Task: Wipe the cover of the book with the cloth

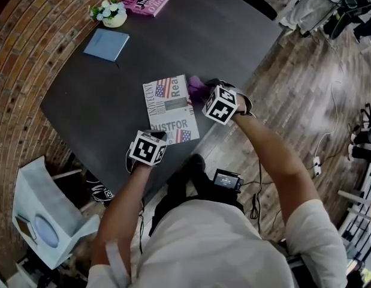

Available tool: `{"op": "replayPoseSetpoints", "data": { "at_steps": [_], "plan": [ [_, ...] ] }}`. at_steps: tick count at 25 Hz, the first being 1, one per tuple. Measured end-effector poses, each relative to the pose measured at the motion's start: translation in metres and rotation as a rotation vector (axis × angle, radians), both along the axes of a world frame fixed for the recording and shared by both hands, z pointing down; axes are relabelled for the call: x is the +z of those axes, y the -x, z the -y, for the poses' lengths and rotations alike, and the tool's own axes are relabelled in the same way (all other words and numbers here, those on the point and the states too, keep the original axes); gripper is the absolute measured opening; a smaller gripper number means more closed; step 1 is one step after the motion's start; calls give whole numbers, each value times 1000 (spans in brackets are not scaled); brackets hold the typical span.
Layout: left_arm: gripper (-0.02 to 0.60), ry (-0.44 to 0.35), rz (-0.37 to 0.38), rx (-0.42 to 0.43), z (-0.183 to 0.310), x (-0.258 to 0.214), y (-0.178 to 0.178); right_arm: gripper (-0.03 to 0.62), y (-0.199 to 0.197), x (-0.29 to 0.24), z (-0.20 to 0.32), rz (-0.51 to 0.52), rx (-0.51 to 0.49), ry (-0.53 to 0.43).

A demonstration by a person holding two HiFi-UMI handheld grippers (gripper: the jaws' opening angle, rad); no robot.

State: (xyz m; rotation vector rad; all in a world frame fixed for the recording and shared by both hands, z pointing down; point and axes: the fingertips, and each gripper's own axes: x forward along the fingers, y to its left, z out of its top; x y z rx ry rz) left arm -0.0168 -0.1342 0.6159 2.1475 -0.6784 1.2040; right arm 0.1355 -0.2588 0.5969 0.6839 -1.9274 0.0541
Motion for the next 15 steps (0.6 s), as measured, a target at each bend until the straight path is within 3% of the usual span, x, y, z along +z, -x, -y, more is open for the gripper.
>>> {"op": "replayPoseSetpoints", "data": {
  "at_steps": [9, 15],
  "plan": [
    [8, 15, 28, -11, 1, 0, -1, 106, -3, 7, 51, -24, 67, -14],
    [8, 20, 16, -33, 1, -1, 0, 106, 20, 15, 52, 10, 38, 30]
  ]
}}
